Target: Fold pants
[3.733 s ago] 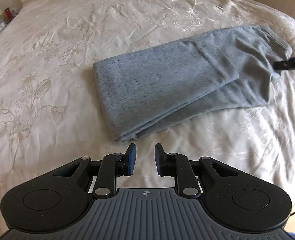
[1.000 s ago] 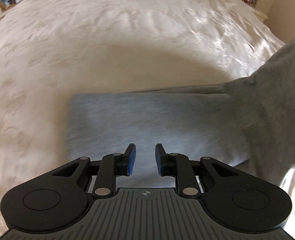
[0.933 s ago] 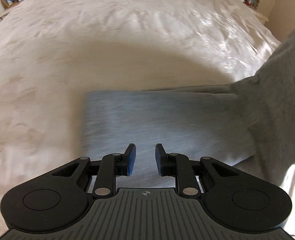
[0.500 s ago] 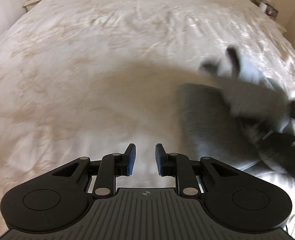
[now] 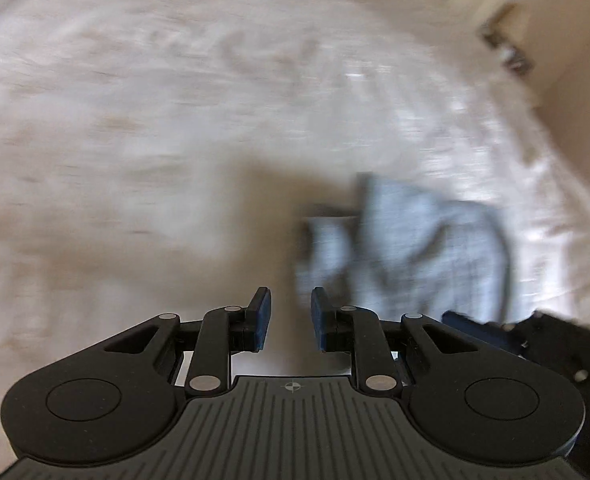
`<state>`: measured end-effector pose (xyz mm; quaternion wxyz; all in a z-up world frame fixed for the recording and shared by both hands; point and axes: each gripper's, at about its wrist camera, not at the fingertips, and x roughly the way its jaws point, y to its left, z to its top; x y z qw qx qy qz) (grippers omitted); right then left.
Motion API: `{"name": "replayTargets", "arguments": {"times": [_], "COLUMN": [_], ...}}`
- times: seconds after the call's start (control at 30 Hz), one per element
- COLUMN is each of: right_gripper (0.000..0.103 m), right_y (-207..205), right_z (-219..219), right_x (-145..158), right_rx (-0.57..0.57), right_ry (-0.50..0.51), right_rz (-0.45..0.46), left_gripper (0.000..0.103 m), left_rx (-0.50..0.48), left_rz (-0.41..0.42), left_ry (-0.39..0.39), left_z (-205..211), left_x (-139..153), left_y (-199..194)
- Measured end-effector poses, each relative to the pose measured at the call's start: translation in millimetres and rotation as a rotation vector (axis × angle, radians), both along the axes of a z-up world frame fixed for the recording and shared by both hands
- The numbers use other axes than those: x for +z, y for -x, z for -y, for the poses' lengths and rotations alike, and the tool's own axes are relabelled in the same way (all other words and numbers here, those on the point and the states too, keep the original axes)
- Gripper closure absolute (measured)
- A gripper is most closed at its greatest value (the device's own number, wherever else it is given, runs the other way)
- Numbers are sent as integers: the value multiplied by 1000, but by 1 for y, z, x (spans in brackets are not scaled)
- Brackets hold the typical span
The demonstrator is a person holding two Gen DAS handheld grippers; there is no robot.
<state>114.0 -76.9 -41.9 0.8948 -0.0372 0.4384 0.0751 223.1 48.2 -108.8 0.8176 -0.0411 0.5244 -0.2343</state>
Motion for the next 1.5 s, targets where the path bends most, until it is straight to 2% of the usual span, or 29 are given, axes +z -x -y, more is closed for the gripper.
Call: {"name": "replayTargets", "arguments": {"times": [0.07,0.17,0.27,0.33,0.5,0.63,0.77,0.8,0.87,0.9,0.93,0.97,1.0,1.03,1.17,1.27,1.33,1.4,1.5], "right_gripper": [58,58,58,57,57,57,57,57,57,57,56,56,56,56,56,56,56,56,56], "right_y": [8,23,34,41,46,34,31,29,27,25,24,23,22,22,20,21,21,20,19], "right_z": [22,57,90,110,146,156,165,167,169,170,172,172,174,175,178,181,182,184,188], "right_x": [5,8,9,9,13,1,-3,-4,-7,-9,-11,-11,-12,-13,-16,-14,-14,-17,-21], "right_rx": [-60,-121,-167,-200,-256,-260,-266,-268,-272,-275,-278,-282,-287,-294,-318,-329,-334,-341,-362], "right_ry": [-7,10,23,18,-10,-36,-56,-60,-68,-70,-74,-78,-83,-89,-102,-110,-110,-108,-109], "right_rz": [-11,-30,-46,-55,-61,-68,-75,-76,-77,-78,-79,-80,-82,-84,-91,-87,-88,-94,-108], "left_gripper": [78,77,68,57,54,53,53,55,59,71,79,81,92,95,98,98,98,98,91], "left_rx": [-22,-80,-140,-151,-118,-94,-101,-99,-94,-78,-69,-74,-85,-83,-33,103,175,173,78], "left_rz": [-19,44,82,86,93,40,-57,-75,-36,13,32,26,3,-3,43,-6,-59,-68,-161], "left_ry": [33,-20,-65,-79,-124,-122,-38,-19,-14,-28,-44,-40,-13,0,-11,47,48,-26,-117], "left_z": [21,57,86,99,112,116,116,116,116,116,117,118,117,116,109,81,62,57,66], "left_x": [-2,-2,-4,-7,-14,-25,-30,-30,-23,-17,-14,-13,-13,-12,4,11,4,-10,-40], "left_y": [-5,-6,-12,-20,-41,-58,-67,-67,-60,-54,-50,-47,-45,-43,-33,-36,-42,-50,-68]}}
